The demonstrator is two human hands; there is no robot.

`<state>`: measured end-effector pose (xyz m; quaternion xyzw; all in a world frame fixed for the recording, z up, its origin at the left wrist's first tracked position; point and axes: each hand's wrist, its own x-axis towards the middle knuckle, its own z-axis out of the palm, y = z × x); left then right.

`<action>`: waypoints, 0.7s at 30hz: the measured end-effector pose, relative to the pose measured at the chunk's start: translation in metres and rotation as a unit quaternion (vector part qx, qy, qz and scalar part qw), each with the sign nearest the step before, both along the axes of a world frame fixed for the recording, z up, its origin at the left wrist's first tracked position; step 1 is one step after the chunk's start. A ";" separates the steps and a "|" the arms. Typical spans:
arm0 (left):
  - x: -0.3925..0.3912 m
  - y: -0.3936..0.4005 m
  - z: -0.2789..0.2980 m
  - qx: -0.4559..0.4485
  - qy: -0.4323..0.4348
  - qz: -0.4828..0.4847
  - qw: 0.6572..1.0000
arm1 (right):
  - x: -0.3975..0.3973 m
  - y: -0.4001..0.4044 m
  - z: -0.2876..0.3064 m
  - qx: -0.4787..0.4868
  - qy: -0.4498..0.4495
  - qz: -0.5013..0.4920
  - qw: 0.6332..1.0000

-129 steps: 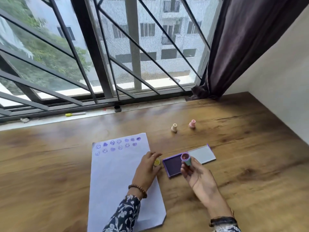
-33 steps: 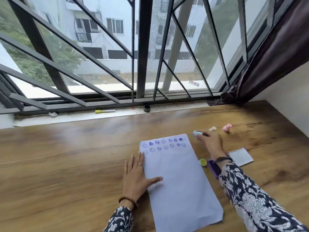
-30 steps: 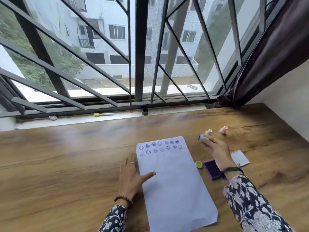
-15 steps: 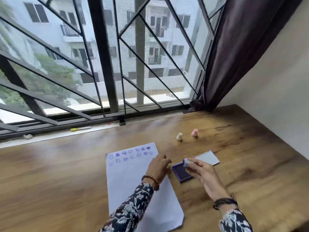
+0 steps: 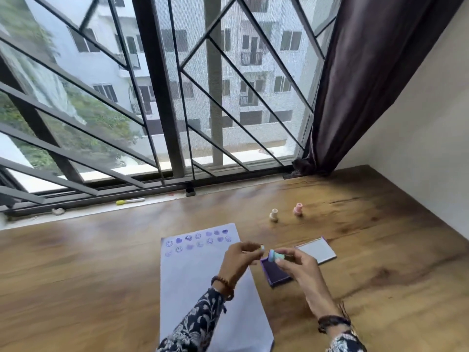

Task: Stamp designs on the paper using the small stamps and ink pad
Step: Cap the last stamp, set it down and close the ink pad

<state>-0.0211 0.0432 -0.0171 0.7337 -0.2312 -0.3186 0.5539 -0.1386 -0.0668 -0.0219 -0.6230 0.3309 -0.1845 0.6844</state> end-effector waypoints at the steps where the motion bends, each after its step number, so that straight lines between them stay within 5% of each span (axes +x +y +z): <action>1: -0.001 -0.001 0.002 -0.048 0.094 0.010 0.994 | 0.001 0.001 0.000 -0.003 -0.009 0.006 1.000; 5: 0.000 0.003 0.005 -0.123 0.228 0.019 0.966 | 0.006 0.004 0.005 -0.017 -0.028 0.016 0.999; 14: 0.000 0.009 0.006 -0.136 0.238 0.004 0.962 | 0.006 0.001 0.012 -0.115 -0.014 0.020 0.993; 21: -0.003 0.001 0.003 -0.205 0.275 0.042 0.939 | 0.016 -0.002 0.018 -0.046 -0.047 0.008 0.998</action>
